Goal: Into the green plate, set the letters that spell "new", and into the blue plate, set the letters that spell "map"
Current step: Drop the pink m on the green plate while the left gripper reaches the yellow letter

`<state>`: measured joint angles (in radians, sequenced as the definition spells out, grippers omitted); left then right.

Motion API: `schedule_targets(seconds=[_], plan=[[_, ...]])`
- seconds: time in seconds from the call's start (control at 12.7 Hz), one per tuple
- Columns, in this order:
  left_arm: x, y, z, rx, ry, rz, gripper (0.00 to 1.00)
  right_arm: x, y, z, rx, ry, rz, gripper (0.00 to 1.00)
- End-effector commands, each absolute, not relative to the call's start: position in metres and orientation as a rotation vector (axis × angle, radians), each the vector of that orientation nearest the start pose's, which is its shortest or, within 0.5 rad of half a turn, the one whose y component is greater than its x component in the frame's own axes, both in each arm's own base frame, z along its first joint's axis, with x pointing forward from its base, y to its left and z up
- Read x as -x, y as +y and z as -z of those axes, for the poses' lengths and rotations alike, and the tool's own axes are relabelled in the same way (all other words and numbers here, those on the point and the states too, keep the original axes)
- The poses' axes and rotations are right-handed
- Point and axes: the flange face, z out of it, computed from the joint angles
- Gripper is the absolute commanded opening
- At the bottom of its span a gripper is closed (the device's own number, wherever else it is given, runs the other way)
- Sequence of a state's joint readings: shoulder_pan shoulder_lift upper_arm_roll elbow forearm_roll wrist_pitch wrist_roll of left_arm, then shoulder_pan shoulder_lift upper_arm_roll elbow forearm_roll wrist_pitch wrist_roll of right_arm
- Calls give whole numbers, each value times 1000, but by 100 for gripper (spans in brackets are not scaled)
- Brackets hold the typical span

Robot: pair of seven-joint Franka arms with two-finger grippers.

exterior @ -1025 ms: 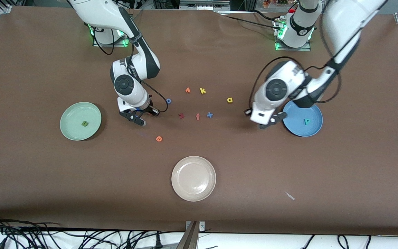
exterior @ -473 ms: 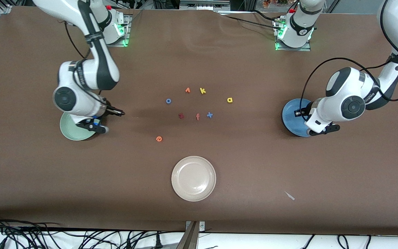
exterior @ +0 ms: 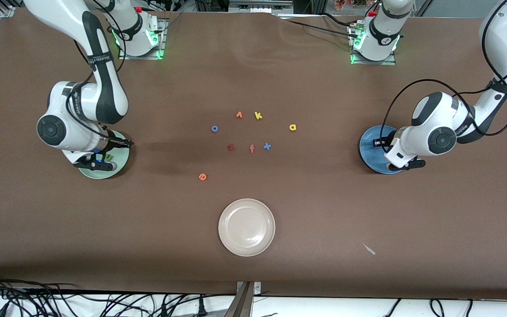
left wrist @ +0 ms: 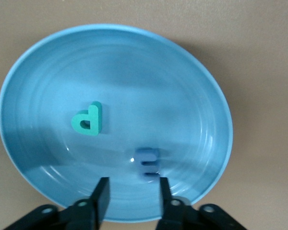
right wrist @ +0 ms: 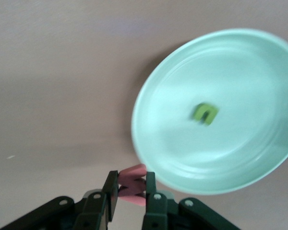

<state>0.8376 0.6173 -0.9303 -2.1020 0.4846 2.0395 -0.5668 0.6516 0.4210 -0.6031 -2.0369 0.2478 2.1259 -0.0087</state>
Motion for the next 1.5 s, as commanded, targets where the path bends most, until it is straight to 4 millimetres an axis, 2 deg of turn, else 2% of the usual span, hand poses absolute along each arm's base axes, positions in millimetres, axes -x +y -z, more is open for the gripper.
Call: schedule_targets(seconds=[0.0, 0.16, 0.24, 0.32, 0.55, 0.63, 0.79, 0.95, 1.1, 1.26, 1.42], plan=[[-537, -53, -233, 3067, -200, -494, 100, -571, 27, -226, 3215, 78, -368, 0], [-534, -96, -254, 3084, -297, -468, 100, -577, 7, -219, 3225, 44, -345, 3], [-528, -122, -260, 3081, -365, -461, 100, -581, -3, -218, 3221, 44, -342, 52], [-520, -151, -263, 3069, -446, -451, 100, -586, -2, -224, 3217, 39, -330, 100], [-482, -268, -258, 3096, -525, -388, 99, -597, 15, -245, 3197, 28, -336, 100], [-472, -298, -255, 3124, -551, -347, 99, -603, 28, -255, 3180, 53, -350, 100], [-454, -338, -237, 3155, -561, -297, 99, -613, 59, -262, 3122, 162, -318, 100], [-434, -354, -212, 3122, -499, -301, 99, -621, 95, -262, 3074, 303, -281, 100], [-410, -357, -196, 3143, -468, -267, 99, -635, 130, -257, 3071, 395, -262, 100], [-414, -351, -185, 3123, -498, -170, 99, -643, 172, -250, 3053, 515, -246, 100], [-409, -352, -175, 3117, -492, -154, 99, -648, 206, -238, 3027, 651, -216, 100]])
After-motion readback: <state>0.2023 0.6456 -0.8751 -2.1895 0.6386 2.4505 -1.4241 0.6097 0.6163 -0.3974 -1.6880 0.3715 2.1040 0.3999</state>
